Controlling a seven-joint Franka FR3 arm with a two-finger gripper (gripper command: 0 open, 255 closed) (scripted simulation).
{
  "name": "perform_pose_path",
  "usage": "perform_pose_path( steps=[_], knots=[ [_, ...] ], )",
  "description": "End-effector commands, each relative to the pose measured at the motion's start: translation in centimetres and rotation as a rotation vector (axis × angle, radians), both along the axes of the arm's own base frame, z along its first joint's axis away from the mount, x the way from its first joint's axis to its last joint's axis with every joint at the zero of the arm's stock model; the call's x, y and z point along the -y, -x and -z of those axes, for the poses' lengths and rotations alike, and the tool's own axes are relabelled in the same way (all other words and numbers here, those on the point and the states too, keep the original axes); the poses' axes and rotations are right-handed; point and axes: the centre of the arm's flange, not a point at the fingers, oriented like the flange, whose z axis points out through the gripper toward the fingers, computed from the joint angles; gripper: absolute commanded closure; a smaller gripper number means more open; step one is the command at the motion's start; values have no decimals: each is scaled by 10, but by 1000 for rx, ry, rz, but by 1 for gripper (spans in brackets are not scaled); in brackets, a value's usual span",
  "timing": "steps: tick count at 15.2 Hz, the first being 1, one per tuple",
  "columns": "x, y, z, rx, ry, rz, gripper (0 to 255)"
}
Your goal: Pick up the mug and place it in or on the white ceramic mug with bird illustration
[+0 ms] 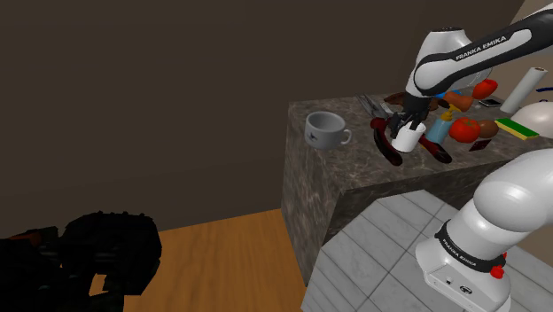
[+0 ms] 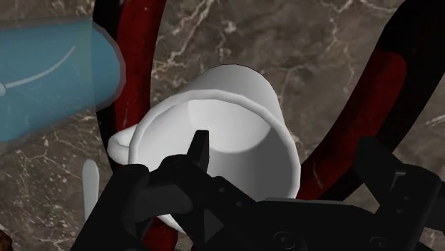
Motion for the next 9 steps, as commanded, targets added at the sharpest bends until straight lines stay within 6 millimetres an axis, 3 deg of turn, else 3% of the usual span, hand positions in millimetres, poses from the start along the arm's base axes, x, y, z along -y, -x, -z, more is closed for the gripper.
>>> perform_pose_path(
  steps=[1,2,9],
  knots=[
    [0,0,0,0,0,0,0],
    [0,0,0,0,0,0,255],
    [0,0,0,0,0,0,255]
  ],
)
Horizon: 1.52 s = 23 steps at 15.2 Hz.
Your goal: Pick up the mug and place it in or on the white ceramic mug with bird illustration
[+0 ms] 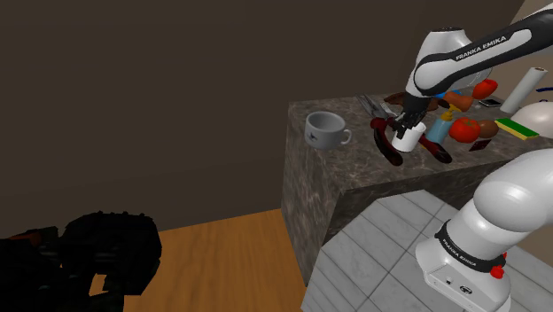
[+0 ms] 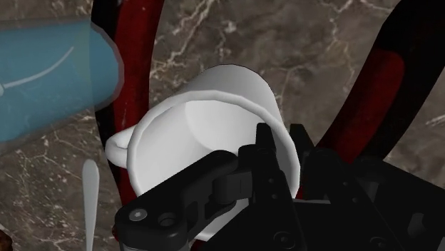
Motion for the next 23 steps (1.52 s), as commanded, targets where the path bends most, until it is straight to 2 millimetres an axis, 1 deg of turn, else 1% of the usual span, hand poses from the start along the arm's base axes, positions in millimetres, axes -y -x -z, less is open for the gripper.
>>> perform_pose_path(
  steps=[1,2,23],
  knots=[
    [0,0,0,0,0,0,255],
    [0,0,0,0,0,0,255],
    [0,0,-111,0,0,0,255]
  ],
)
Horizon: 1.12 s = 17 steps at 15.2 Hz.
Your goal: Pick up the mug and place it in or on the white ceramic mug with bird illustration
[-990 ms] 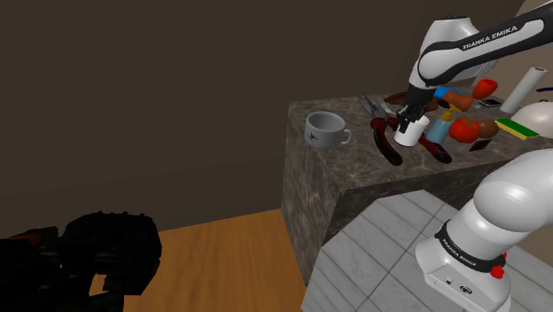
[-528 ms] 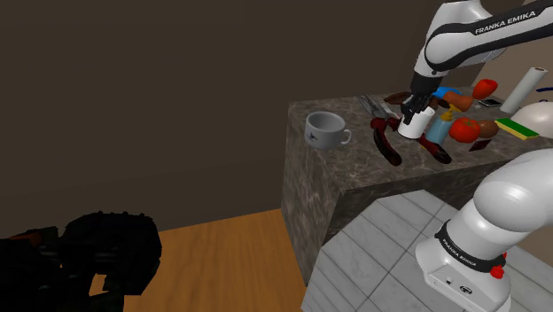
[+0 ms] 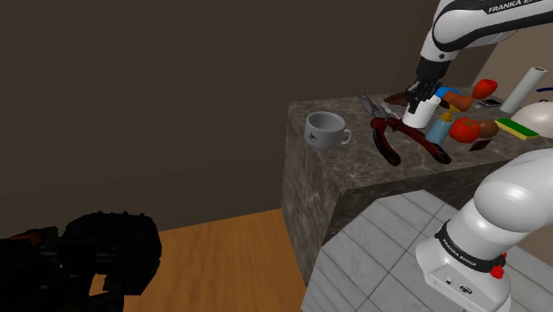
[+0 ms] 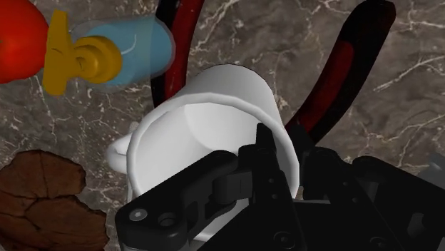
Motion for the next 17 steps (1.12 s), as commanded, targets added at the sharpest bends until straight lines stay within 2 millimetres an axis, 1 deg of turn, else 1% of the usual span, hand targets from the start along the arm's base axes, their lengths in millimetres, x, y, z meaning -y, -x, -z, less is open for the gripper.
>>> perform_pose_path(
  steps=[1,11,12,17],
  knots=[
    [1,1,-10,0,0,0,255],
    [1,1,-63,0,0,0,255],
    [1,1,-65,0,0,0,255],
    [-48,-43,-71,0,0,0,255]
  ],
)
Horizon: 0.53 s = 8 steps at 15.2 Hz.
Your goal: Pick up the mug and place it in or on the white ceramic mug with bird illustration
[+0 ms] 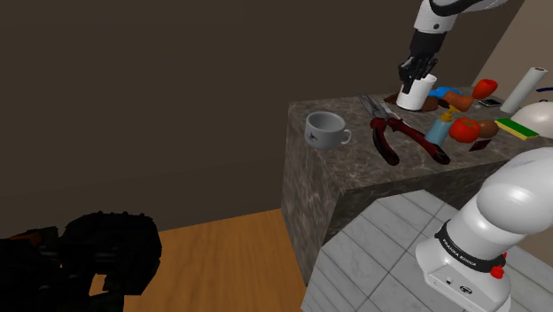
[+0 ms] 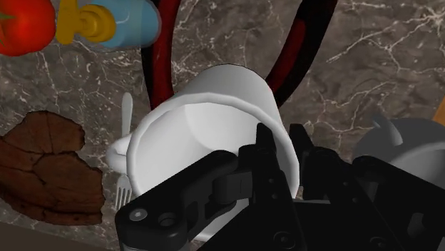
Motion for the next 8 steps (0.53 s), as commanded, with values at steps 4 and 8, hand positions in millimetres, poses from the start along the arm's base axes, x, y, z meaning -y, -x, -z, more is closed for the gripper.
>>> perform_pose_path(
  steps=[4,8],
  knots=[
    [-52,-45,-7,0,-1,1,255],
    [-91,-80,-12,0,-1,1,255]
  ],
)
